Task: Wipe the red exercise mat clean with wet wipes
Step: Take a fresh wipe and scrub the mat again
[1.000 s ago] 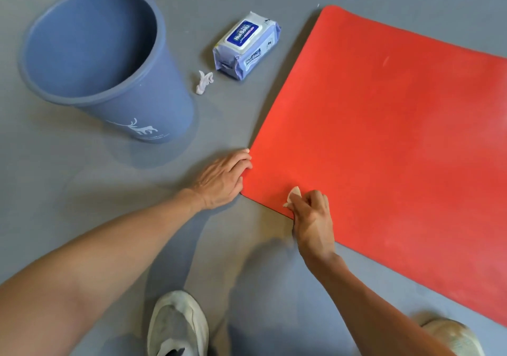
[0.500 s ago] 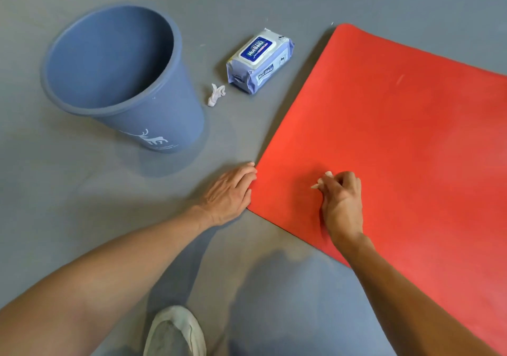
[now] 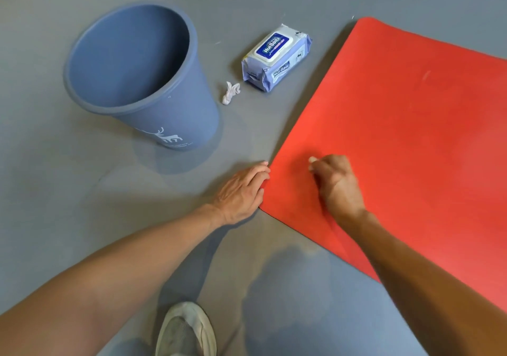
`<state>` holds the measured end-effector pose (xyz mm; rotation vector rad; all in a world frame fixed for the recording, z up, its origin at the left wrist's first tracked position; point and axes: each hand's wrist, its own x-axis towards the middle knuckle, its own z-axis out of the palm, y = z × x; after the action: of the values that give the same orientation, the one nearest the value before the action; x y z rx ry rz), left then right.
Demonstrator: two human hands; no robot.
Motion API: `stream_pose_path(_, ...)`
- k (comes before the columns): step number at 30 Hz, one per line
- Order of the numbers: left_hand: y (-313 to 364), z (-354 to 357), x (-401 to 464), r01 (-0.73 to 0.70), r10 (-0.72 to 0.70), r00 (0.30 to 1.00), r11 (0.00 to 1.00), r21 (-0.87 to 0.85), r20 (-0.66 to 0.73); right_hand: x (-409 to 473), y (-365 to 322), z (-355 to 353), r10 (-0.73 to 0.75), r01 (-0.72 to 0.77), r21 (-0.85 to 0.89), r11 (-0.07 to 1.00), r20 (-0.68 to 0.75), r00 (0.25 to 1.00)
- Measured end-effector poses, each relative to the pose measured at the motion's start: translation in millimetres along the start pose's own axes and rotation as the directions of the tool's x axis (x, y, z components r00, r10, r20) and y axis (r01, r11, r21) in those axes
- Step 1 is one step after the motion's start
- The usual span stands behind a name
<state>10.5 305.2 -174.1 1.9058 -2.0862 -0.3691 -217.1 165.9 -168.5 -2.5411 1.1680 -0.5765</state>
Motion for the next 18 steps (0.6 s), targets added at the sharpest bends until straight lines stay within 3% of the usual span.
stream_pose_path(4, 1.3, 2.3, -2.7, 0.01, -0.011, 1.0, 1.0, -0.015, -0.023, 14.3, -9.5, 0.1, 0.287, -0.286, 0.021, 0.958, -0.112, 0.951)
stream_pose_path(6, -0.3, 3.8, -2.9, 0.006, -0.007, 0.999, 1.0, -0.014, -0.038, 1.8, -50.0, 11.4, 0.316, -0.289, 0.243, 0.926, -0.081, 0.945)
stream_pose_path(7, -0.7, 4.0, -2.3, 0.003, -0.004, 0.999, 1.0, -0.017, -0.042, -8.9, -68.4, 18.1, 0.23, -0.204, 0.298, 0.933, -0.053, 0.972)
stream_pose_path(8, -0.8, 3.2, -1.6, -0.003, 0.002, 0.999, 1.0, -0.022, -0.044, -19.8, -81.4, 19.1, 0.052, -0.055, 0.257, 0.965, 0.017, 0.998)
stream_pose_path(10, -3.3, 0.7, -0.1, -0.026, 0.025, 0.999, 0.999, -0.022, -0.041, -27.8, -79.4, 21.1, -0.29, 0.266, 0.192, 0.944, 0.106, 0.951)
stream_pose_path(11, -5.1, 0.0, 0.1, -0.034, 0.033, 0.999, 0.999, -0.021, -0.038, -21.6, -63.3, 22.0, -0.337, 0.313, 0.174, 0.934, 0.125, 0.933)
stream_pose_path(12, -6.5, -0.5, -0.4, -0.032, 0.031, 0.999, 0.999, -0.025, -0.035, -10.0, -52.4, 14.5, -0.272, 0.237, 0.216, 0.947, 0.153, 0.95)
stream_pose_path(14, -7.9, -0.5, -2.3, 0.0, -0.002, 1.0, 0.999, -0.052, -0.025, 22.0, -23.6, 6.7, -0.025, 0.02, 0.125, 0.992, 0.034, 0.999)
stream_pose_path(16, -8.5, -1.0, -2.4, 0.026, -0.027, 0.999, 0.997, -0.072, -0.022, 45.3, -4.1, 5.9, 0.157, -0.153, 0.073, 0.986, -0.053, 0.986)
stream_pose_path(18, -9.3, -1.7, -1.9, 0.013, -0.014, 1.0, 0.996, -0.088, -0.011, 48.4, -15.4, 13.6, 0.303, -0.299, 0.135, 0.945, -0.013, 0.953)
